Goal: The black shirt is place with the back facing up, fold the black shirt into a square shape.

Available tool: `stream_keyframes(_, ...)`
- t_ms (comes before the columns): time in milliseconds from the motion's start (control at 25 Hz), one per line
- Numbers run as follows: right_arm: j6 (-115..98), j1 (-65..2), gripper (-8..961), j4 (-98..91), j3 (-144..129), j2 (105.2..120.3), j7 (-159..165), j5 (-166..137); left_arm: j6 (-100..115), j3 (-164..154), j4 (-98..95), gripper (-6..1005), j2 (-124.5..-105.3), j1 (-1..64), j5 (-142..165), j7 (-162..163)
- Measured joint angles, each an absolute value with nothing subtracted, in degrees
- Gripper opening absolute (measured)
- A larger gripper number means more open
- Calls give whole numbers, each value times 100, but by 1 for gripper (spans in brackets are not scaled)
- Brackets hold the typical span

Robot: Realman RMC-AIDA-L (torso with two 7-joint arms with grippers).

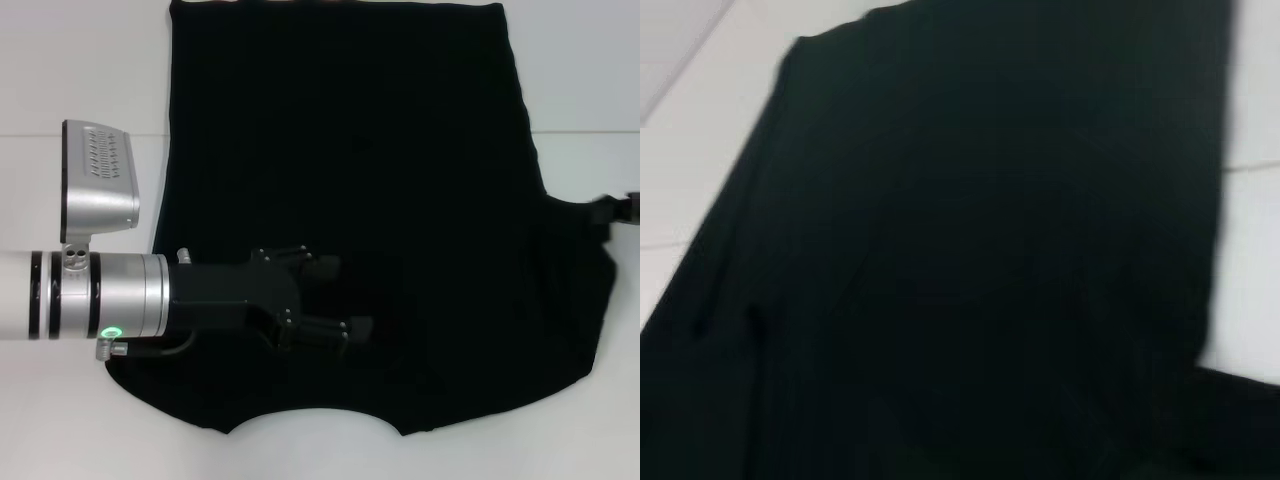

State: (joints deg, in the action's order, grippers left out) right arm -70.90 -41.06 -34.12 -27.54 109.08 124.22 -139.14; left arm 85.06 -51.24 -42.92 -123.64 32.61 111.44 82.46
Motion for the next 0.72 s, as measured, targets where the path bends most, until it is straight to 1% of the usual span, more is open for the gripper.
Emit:
stream_keyframes(400,-7078,-4781,11,-3406,-3669,11225,12419,-13931,8496,-5115,-4288,938,-12322,3276,11144,8367)
stream_keyframes(560,-7189,-4903,12,-3415,-4146,11274,12409,-13935,8458,-5109,-4289,938,-12317,3278,11144,8375)
stream_keyframes(720,-7413,-4946,76,-3478,-4349,11284,12361,-13931,8380,-5104,-4289,937,-12314,3275,11144,8388)
